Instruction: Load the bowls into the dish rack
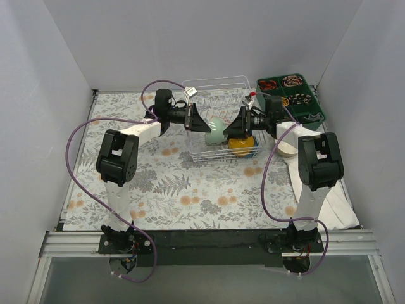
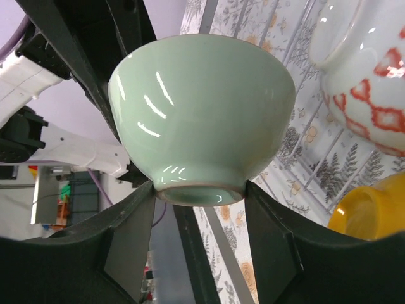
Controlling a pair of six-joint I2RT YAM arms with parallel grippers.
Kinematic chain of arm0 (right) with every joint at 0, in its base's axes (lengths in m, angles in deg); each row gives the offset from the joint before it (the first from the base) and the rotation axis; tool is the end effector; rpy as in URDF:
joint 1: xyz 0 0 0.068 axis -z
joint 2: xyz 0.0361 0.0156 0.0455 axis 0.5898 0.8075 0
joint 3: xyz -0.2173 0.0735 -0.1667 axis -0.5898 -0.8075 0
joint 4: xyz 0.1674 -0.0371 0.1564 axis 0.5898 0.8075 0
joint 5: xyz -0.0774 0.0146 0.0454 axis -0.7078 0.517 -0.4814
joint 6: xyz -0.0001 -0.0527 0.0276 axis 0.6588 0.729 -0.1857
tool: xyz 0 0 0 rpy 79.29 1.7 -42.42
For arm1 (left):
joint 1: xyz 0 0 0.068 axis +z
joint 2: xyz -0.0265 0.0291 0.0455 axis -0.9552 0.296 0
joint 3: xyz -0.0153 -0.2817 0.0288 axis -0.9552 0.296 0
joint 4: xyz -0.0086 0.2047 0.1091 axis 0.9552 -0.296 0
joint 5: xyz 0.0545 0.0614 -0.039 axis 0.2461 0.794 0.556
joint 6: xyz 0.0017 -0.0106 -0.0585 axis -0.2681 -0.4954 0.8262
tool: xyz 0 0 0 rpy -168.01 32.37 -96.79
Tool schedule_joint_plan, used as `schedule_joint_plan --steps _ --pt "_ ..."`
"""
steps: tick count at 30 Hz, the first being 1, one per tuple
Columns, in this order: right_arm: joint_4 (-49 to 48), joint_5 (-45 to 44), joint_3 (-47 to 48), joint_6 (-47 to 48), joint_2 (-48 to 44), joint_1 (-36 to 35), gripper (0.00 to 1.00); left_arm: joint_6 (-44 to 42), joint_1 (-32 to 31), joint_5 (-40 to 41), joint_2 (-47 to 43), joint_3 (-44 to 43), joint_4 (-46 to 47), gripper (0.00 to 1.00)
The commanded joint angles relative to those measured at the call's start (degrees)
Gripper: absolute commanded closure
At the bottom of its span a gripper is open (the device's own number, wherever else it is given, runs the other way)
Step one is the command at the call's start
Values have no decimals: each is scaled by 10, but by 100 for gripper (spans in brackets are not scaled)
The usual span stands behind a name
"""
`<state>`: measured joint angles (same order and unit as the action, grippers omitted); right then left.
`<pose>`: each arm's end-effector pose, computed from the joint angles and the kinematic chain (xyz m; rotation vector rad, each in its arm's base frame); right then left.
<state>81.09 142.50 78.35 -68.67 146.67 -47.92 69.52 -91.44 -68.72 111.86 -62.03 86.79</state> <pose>0.3779 0.1191 0.2377 -0.2660 2.1817 1.6826 0.4005 -0.1795 0.2514 0.0496 -2.2191 2.0274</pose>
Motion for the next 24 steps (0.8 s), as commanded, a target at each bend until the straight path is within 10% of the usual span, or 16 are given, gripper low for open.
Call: schedule_joint_plan --steps 1,24 --pt "42 11 55 55 1 -3 68 -117 27 27 -18 -44 -136 69" --pt "386 -221 214 343 32 -65 69 -226 89 97 -44 -115 -219 64"
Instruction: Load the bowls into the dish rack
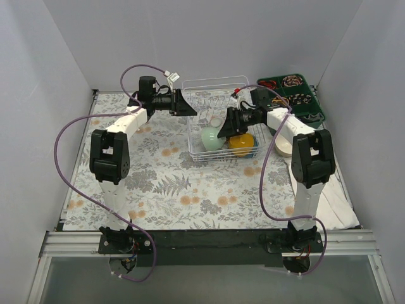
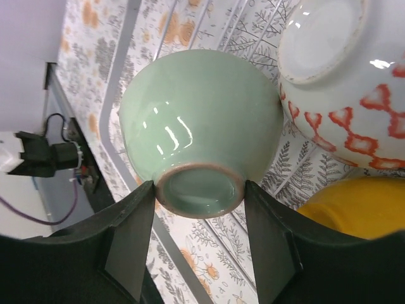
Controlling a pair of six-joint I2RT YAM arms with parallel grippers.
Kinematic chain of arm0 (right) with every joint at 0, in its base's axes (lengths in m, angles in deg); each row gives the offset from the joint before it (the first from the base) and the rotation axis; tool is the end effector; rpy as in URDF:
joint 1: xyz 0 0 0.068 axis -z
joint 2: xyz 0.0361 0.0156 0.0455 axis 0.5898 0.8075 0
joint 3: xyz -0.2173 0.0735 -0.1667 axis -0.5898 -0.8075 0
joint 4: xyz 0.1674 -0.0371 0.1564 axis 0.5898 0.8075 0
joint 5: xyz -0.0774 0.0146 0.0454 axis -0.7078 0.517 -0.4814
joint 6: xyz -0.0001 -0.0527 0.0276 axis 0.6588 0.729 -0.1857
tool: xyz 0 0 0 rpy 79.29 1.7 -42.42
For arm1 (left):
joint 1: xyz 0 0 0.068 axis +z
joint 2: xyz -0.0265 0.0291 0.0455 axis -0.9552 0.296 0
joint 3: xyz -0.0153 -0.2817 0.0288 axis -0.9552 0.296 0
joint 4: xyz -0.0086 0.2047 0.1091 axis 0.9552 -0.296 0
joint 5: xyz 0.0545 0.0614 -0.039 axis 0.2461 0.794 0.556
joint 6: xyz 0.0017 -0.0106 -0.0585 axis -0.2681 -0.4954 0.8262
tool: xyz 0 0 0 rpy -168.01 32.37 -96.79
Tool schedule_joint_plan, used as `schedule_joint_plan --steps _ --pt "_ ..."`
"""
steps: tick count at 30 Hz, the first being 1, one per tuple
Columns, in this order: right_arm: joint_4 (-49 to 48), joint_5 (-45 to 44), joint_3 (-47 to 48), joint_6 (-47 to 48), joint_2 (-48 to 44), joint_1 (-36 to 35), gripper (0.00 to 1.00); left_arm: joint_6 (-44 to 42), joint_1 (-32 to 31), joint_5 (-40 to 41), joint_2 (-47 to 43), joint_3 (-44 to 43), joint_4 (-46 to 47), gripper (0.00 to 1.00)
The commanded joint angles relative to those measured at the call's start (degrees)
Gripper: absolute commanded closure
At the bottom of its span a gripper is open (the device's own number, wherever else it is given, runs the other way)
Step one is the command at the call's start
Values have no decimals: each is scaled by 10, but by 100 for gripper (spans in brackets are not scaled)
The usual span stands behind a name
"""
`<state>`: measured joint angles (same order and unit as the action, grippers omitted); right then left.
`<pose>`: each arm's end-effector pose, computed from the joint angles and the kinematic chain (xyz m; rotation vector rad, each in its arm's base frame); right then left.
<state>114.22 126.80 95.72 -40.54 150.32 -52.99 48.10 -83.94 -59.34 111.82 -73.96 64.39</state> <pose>0.3847 0.1509 0.2506 -0.5452 2.3425 1.2501 0.4315 -0.1254 0.2789 -0.0953 2.3090 -1.8601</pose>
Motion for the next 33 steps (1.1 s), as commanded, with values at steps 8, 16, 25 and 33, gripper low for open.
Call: schedule_joint_plan --steps 8,16,25,33 --pt "79 -185 61 93 -15 -57 68 -5 20 -5 -71 37 23 64" --pt "83 -249 105 152 -9 -111 68 3 21 -11 -85 54 33 64" --pt "73 -278 117 171 14 -144 65 2 23 -10 -107 78 33 64" --pt "64 -312 137 179 9 -163 35 -17 27 11 -119 68 9 62"
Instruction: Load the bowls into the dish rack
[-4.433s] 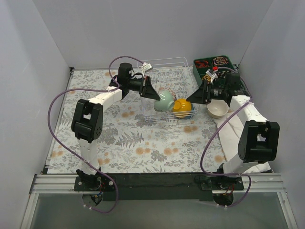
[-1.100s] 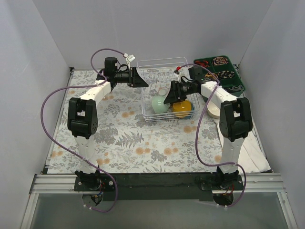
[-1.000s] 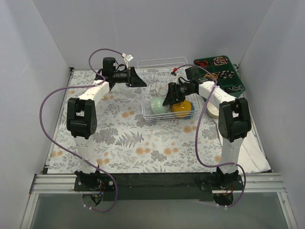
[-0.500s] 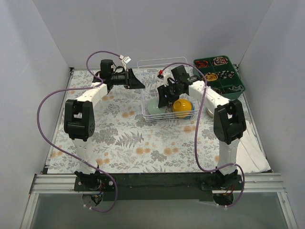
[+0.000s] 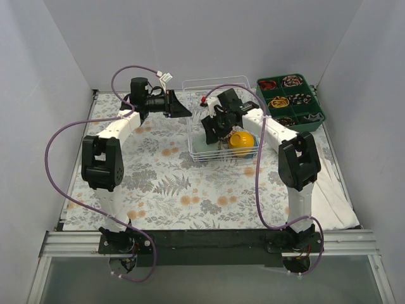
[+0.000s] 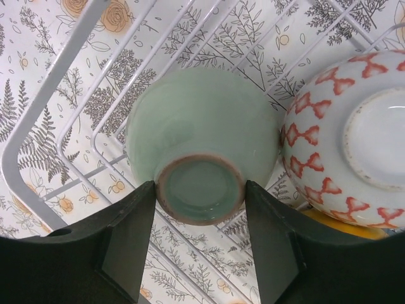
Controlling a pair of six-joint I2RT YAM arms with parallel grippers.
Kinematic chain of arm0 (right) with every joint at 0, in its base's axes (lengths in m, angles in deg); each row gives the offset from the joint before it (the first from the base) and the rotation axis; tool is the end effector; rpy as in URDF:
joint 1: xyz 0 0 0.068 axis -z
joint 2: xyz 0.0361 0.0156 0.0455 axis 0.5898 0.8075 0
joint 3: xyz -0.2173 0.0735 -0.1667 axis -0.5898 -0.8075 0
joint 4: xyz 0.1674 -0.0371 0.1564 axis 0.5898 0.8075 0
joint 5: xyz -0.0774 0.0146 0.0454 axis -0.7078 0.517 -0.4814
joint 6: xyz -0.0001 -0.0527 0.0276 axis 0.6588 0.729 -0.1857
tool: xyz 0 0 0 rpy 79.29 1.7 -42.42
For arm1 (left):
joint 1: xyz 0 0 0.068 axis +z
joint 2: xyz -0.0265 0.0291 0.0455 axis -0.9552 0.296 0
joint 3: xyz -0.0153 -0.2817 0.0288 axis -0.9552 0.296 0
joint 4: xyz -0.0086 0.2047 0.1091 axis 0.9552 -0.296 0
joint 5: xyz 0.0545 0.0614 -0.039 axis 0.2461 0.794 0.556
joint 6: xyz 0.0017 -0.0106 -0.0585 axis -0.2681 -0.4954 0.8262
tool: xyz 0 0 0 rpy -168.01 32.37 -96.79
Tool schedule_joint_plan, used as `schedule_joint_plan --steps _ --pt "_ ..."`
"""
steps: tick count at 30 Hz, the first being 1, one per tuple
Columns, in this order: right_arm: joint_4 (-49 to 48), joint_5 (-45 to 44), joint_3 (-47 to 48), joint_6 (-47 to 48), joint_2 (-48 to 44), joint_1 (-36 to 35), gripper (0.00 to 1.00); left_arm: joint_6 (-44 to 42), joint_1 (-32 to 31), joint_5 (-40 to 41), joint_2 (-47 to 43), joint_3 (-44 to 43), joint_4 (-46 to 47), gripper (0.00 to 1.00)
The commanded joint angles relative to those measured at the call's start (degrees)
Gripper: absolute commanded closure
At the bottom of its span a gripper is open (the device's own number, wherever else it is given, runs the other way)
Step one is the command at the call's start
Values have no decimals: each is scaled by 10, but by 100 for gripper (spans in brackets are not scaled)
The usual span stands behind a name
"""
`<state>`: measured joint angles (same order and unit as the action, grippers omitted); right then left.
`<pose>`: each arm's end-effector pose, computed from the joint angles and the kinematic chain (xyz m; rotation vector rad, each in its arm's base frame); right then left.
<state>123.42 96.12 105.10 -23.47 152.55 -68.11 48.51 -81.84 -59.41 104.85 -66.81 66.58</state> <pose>0.3572 0.2391 0.2613 -0.9772 2.3070 0.5763 0.4070 -0.1050 0.2948 -0.1119 2.2661 -1.8416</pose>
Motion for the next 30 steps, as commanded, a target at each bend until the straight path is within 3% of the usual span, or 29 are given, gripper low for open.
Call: schedule_joint_plan --steps 1,6,10,12,17,21,26,30 --pt "-30 -10 45 11 -18 -13 33 -30 6 18 -53 -14 -22 62" --pt "-32 -10 45 27 -61 -16 20 -126 14 58 -57 -61 -124 56" --pt "-32 -6 18 38 -95 -15 16 -165 30 100 -64 -82 -175 54" --pt "-31 -23 -2 55 -129 -10 15 -227 33 133 -70 -89 -226 52" --pt "-17 -61 -99 36 -220 76 16 -345 33 306 -90 -92 -284 48" --pt "24 -94 -175 134 -295 199 19 -346 33 409 -82 -101 -276 44" --pt "77 -89 -248 267 -317 280 23 -320 33 414 -68 -86 -253 44" --pt "66 -92 -267 316 -306 313 25 -296 32 399 -49 -92 -246 44"
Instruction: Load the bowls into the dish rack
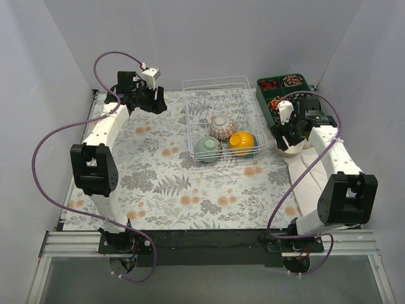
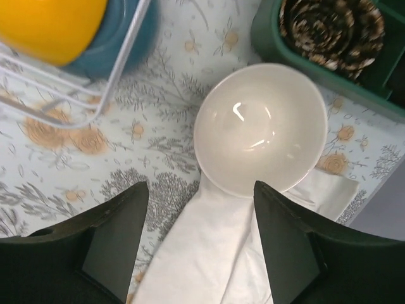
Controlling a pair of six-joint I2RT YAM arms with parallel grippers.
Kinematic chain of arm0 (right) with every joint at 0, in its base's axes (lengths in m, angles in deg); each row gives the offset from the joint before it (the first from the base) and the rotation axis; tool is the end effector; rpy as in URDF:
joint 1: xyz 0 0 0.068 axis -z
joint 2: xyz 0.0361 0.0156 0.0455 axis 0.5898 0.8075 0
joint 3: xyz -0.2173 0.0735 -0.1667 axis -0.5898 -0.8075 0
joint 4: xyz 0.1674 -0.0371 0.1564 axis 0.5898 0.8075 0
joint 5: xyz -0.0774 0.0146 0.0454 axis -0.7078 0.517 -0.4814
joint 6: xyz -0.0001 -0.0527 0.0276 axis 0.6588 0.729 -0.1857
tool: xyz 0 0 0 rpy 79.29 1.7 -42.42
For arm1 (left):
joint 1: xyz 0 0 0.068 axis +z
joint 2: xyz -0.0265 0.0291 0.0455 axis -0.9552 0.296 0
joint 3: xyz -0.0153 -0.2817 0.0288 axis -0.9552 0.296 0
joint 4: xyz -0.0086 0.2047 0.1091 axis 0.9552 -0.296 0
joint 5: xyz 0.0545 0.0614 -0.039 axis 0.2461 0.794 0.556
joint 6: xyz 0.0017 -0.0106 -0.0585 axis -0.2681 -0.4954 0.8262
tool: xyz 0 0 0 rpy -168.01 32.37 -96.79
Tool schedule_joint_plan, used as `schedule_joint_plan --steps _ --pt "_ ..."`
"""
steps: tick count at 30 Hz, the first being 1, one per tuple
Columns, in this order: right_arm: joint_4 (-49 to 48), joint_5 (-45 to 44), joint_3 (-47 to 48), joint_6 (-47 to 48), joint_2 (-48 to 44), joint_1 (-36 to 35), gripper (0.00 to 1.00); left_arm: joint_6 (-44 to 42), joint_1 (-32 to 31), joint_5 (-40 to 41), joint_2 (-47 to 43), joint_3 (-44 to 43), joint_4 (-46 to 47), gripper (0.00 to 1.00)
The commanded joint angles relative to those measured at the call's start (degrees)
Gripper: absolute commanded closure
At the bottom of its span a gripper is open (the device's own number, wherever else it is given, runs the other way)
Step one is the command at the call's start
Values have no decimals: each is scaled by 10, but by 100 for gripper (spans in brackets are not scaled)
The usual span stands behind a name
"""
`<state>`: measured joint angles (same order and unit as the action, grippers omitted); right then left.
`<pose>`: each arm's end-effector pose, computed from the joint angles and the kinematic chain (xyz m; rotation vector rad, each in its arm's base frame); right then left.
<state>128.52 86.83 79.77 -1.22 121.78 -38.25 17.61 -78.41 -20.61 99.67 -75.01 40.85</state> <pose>0.2869 0.0174 0.3065 -0.7413 2.3441 -0.0152 0.3977 -0.0589 0.3244 -0.1636 2.3068 -0.8242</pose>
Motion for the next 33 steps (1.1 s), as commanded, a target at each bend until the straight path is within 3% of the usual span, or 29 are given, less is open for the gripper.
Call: schedule_joint_plan --steps 1,22,33 --pt "12 1 -14 102 7 15 26 8 -2 7 4 -12 9 44" --pt "-101 -10 -87 156 61 15 32 -14 -4 4 9 -28 9 44" --pt "-104 -8 -89 167 91 15 53 -53 -6 -8 1 -45 -21 45"
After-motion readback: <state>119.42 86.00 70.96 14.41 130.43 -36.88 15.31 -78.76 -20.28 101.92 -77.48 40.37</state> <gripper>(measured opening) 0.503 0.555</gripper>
